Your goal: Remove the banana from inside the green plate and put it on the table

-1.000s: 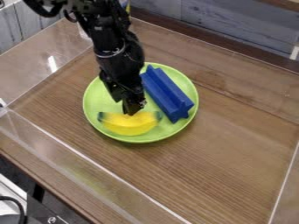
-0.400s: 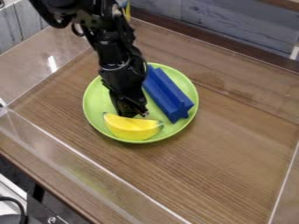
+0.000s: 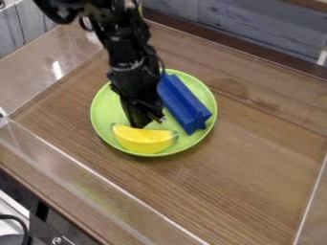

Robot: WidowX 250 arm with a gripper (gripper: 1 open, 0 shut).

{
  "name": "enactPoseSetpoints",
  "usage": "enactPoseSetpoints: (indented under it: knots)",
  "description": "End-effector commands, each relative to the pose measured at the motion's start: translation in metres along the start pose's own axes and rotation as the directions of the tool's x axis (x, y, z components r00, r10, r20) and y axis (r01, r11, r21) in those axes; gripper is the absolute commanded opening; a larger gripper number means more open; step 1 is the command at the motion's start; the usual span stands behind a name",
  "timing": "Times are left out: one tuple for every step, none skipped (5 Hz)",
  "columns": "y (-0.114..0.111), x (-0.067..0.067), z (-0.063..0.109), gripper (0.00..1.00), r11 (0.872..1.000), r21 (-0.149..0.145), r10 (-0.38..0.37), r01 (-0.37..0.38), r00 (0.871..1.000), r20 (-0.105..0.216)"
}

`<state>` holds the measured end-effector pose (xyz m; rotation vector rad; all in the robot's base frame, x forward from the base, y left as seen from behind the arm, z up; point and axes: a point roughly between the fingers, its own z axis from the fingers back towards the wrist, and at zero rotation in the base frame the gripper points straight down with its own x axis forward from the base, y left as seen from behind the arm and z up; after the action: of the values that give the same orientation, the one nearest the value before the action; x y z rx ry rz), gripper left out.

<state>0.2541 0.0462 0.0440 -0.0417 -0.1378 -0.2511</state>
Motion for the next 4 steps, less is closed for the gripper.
enactPoseSetpoints:
  knots:
    - [-0.004,0.006,0.029,0.0,1.0,0.019,-0.015,0.015,0.999,0.036]
    - [-0.004,0.005,0.022,0.0,0.999,0.021,0.037,-0.038,0.999,0.037]
    - [-0.006,0.004,0.012,0.0,0.996,0.021,0.083,-0.084,0.996,0.034]
    - [0.006,0.003,0.022,0.0,0.997,0.014,0.081,-0.081,0.996,0.027]
